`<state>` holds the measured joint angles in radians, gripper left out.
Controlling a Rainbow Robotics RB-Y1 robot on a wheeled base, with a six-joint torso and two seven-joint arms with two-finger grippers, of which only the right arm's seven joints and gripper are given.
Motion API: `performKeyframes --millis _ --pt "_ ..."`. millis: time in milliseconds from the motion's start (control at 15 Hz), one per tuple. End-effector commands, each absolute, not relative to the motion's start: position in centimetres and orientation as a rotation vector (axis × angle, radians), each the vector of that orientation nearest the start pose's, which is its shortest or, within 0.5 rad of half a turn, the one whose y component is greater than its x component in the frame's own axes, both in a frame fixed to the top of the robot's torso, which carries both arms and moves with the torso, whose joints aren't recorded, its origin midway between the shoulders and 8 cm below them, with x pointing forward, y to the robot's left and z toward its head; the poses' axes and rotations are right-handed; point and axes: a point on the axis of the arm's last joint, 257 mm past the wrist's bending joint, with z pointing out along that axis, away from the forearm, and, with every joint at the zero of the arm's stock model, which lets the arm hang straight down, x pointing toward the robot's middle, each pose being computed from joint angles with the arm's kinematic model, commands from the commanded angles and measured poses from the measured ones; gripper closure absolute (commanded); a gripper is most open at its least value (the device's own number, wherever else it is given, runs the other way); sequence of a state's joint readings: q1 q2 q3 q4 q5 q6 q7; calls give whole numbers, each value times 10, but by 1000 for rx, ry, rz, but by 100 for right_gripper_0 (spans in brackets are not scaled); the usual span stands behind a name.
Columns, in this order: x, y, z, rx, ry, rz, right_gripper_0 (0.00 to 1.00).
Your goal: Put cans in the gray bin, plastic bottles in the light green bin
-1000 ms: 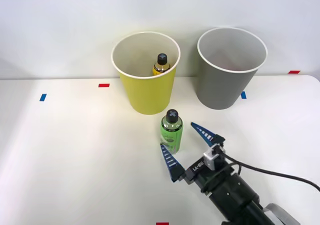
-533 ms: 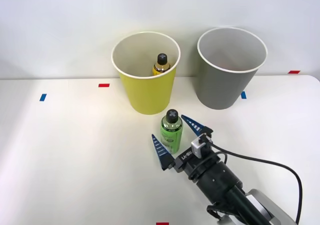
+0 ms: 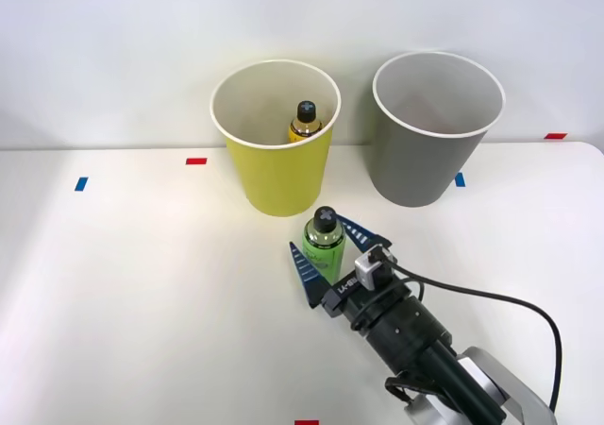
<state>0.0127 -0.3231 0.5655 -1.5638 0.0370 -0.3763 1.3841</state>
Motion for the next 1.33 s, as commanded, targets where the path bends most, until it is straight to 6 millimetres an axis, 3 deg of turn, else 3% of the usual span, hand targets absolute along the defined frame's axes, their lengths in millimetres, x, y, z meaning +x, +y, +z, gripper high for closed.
performKeyframes --millis 67,467,600,933,1333 --pt "441 -24 -222 -533 1312 433 82" --pt "435 -31 -228 -546 1321 427 85" --pt "422 -33 -216 -534 1303 444 88" --pt "389 -21 -145 -495 1331 510 89" --pt "379 -10 -58 -399 1225 687 90"
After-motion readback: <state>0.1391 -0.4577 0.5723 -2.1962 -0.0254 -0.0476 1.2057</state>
